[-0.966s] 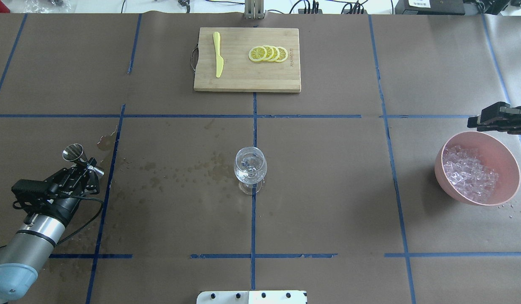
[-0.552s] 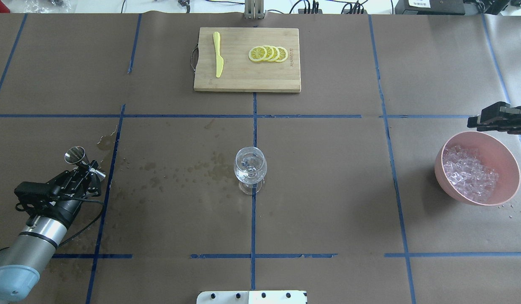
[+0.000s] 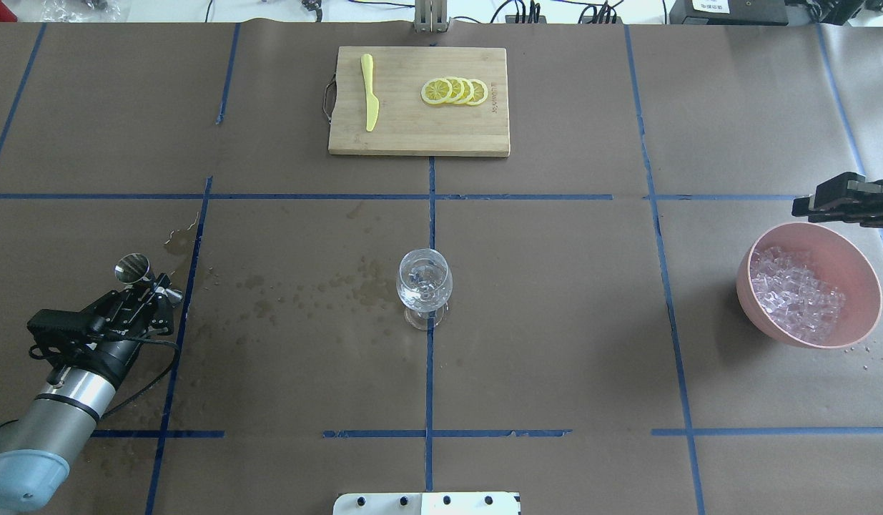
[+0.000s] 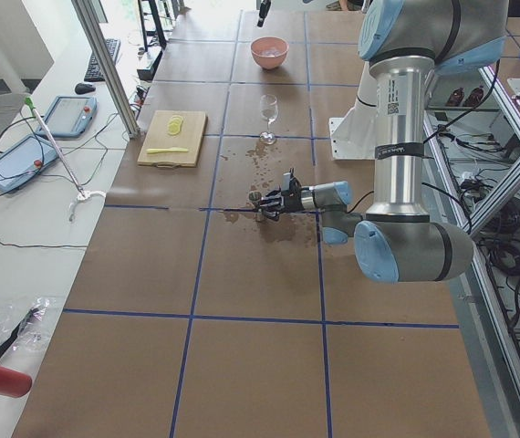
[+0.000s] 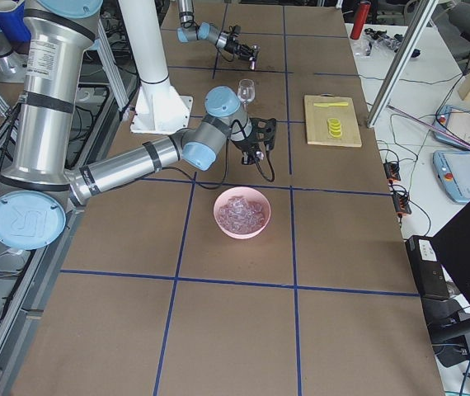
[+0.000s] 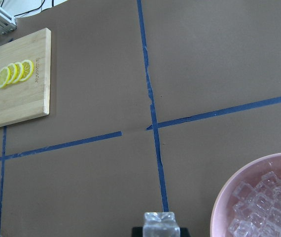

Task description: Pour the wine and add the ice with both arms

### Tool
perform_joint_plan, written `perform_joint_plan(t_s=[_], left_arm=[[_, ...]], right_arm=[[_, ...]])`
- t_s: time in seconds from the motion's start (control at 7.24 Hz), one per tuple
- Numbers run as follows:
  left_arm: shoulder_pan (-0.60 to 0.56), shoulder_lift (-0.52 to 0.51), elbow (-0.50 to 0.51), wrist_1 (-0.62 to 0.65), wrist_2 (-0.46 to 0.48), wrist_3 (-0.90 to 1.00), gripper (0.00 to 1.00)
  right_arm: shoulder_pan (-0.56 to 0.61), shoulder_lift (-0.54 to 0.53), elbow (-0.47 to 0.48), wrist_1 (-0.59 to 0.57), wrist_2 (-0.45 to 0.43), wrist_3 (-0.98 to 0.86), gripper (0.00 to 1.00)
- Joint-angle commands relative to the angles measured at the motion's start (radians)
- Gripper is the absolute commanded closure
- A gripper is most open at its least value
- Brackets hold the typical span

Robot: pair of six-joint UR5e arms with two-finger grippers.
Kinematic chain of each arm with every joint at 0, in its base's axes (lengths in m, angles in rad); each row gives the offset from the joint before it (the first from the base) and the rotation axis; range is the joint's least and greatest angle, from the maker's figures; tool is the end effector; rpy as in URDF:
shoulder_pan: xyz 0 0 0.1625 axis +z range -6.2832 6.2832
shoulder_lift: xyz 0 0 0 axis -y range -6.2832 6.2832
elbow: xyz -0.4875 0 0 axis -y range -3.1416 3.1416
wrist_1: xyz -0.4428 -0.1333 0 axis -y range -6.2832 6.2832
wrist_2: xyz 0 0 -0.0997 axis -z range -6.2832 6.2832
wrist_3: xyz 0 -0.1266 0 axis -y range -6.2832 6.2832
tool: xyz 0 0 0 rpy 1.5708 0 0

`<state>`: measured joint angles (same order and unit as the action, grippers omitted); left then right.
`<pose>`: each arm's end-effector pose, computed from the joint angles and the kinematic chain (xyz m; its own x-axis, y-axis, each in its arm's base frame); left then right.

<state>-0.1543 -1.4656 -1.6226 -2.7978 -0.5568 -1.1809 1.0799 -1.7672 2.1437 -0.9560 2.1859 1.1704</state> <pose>0.4484 -0.3134 0.6049 0.6784 0.0978 -0.7281 0.6453 0.3943 0.6543 -0.1627 -0.4321 0.4510 0.4298 0.1287 0.8937 -0.3531 0.9349 0.0351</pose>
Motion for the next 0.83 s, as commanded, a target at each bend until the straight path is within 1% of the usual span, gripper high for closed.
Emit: perform_joint_plan(t_s=[0.0,0.14,0.28,0.41,0.55,0.69], left_arm=[[-0.001,0.001,0.0,0.0,0.0,0.001,0.58],[-0.001,0.001,0.0,0.0,0.0,0.001,0.56],[-0.001,0.001,0.0,0.0,0.0,0.001,0.4],[-0.002,0.002,-0.003,0.0,0.0,0.004,0.0],[-0.002,0.002,-0.011,0.001,-0.011,0.013,0.0],[-0.004,0.008,-0.019,0.003,-0.05,0.015,0.0]], right_arm=[[0.0,0.0,0.001,-0.001,0.0,0.0,1.0],[0.0,0.0,0.004,0.0,0.0,0.0,1.0],[0.0,0.0,0.005,-0.001,0.0,0.0,1.0],[0.0,0.0,0.012,0.0,0.0,0.0,1.0],[-0.002,0.0,0.013,0.0,0.0,0.0,1.0],[-0.002,0.0,0.015,0.0,0.0,0.0,1.0]])
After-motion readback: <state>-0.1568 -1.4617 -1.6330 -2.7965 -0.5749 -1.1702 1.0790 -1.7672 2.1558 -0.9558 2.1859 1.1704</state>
